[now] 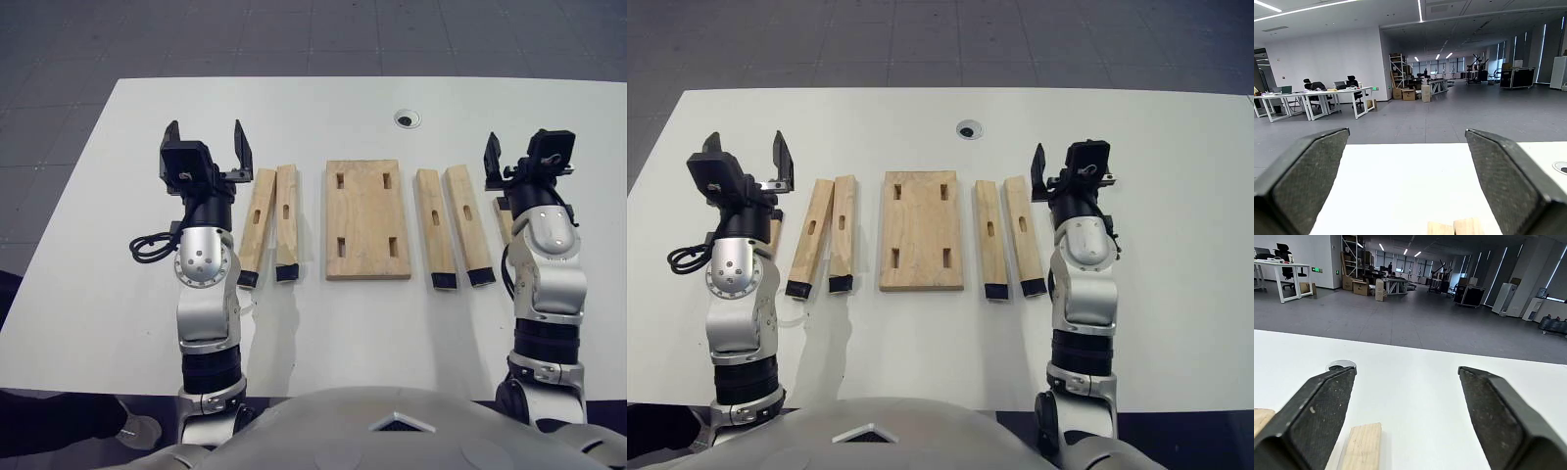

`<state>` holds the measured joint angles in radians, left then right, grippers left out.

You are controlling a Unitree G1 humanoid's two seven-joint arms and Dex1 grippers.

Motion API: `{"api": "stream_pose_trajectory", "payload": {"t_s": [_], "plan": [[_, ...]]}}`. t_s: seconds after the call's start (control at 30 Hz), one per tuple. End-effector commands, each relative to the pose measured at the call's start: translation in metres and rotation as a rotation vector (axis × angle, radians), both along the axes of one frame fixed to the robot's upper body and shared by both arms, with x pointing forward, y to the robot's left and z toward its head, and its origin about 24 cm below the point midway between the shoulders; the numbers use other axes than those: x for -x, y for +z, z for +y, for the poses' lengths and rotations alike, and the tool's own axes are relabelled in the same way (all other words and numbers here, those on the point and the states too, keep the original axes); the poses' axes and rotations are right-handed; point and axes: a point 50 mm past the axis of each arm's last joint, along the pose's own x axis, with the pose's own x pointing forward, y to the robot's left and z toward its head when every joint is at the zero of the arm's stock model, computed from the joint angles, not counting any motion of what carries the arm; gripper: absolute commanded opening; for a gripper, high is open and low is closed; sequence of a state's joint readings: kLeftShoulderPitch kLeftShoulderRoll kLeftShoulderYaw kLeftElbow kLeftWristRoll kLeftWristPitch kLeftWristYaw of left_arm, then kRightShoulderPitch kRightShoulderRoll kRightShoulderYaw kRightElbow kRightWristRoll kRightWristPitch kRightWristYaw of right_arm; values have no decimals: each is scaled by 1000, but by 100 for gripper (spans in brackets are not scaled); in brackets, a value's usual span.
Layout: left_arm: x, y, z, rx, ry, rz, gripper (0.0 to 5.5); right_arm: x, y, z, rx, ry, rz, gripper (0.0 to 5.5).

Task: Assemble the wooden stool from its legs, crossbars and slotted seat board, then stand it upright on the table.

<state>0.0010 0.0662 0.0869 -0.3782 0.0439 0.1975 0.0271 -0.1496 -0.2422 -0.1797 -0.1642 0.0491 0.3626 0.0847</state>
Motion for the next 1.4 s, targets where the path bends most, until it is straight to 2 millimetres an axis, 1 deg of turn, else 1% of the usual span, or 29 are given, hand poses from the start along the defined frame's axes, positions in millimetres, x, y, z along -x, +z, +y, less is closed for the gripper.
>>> {"api": "stream_pose_trajectory", "payload": {"t_s": [0.03, 0.17, 0.23, 0.37, 0.53, 0.67, 0.77, 0.9, 1.07, 1.23, 1.4], "plan": [[0, 0, -1, 3, 10, 8, 439, -1, -3, -10, -20, 10, 45, 385], [3, -2, -1, 9, 21, 11, 439, -6, -1, -6, -27, 34, 40, 385], [1, -2, -1, 8, 14, 10, 439, -6, -2, -4, -30, 26, 33, 385], [-7, 6, -2, -25, -8, -5, 439, -5, -1, 5, -26, 23, 5, 385], [-7, 7, 0, -38, -24, -3, 439, -1, -3, 12, -6, 32, -6, 385], [-4, 0, -4, -41, -28, 19, 439, 0, -5, 17, 2, 71, -1, 385], [0, -2, -9, -52, -34, 31, 439, -6, 1, 16, 14, 90, -13, 385], [0, -2, -7, -40, -31, 32, 439, -9, 3, 14, 10, 72, -23, 385], [-3, 4, -7, -31, -42, 14, 439, -8, 0, 17, -2, 59, -25, 385], [-1, 4, -6, -34, -32, 11, 439, -7, -1, 19, -6, 62, -23, 385], [-1, 2, -10, -32, -50, 15, 439, -5, -3, 13, 5, 53, -14, 385]]}}
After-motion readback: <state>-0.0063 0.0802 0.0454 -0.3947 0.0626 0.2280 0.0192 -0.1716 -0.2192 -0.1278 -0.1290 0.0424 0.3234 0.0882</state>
